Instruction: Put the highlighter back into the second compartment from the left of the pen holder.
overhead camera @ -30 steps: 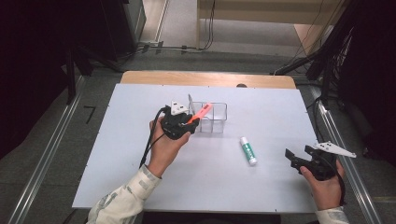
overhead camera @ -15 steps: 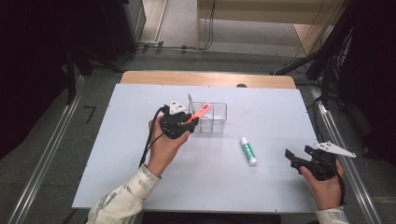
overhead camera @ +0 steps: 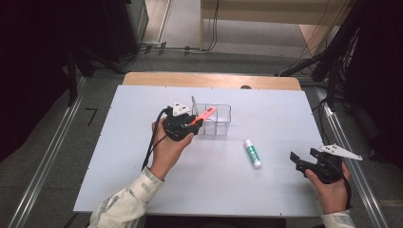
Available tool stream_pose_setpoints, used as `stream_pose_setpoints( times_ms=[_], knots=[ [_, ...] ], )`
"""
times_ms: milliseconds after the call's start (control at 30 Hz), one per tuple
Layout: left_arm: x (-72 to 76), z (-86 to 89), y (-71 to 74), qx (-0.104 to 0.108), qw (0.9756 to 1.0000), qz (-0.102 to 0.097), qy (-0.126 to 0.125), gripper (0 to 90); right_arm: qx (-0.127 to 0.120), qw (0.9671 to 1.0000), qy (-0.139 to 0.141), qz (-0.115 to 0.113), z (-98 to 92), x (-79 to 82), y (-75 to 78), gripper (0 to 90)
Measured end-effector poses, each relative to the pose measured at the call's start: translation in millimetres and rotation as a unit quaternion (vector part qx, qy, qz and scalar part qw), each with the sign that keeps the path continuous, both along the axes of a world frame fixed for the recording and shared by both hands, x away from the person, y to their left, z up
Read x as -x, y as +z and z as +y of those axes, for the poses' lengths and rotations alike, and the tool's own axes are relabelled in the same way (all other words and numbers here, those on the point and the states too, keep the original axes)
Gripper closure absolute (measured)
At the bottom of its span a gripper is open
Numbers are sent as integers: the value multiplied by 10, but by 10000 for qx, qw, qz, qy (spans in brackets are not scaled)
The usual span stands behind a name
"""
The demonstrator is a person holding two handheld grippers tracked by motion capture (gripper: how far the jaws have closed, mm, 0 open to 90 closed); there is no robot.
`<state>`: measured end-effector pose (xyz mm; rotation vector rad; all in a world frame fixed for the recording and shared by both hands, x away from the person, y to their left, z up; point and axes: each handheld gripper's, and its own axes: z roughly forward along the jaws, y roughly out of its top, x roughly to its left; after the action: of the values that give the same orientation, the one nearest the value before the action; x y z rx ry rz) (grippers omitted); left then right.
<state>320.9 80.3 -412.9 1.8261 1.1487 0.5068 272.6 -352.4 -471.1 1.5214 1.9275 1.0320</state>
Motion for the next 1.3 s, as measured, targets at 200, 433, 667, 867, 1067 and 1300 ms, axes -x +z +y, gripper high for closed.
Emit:
stream_pose_setpoints(
  times_ms=[200, 433, 667, 867, 1067, 1300],
  knots=[
    [-15, -7, 20, 30, 10000, -25, -10, 676, -2, 10000, -1, 5, 2, -2, -2, 174],
    [-33, -19, 29, 47, 10000, -45, -2, 676, 12, 10000, 6, 11, 4, -2, -4, 174],
    [-47, -30, 55, 70, 9999, -103, 12, 676, 13, 10000, 8, 15, 3, -5, -6, 174],
    [-54, -43, 76, 58, 9999, -151, 7, 677, 13, 10000, 5, 38, 10, -5, -9, 174],
    [-60, -52, 86, 76, 9998, -176, -4, 678, 12, 10000, 13, 46, 11, -8, -11, 174],
    [-77, -67, 104, 109, 9997, -212, 11, 687, 9, 10000, 19, 51, 13, -8, -13, 174]
  ],
)
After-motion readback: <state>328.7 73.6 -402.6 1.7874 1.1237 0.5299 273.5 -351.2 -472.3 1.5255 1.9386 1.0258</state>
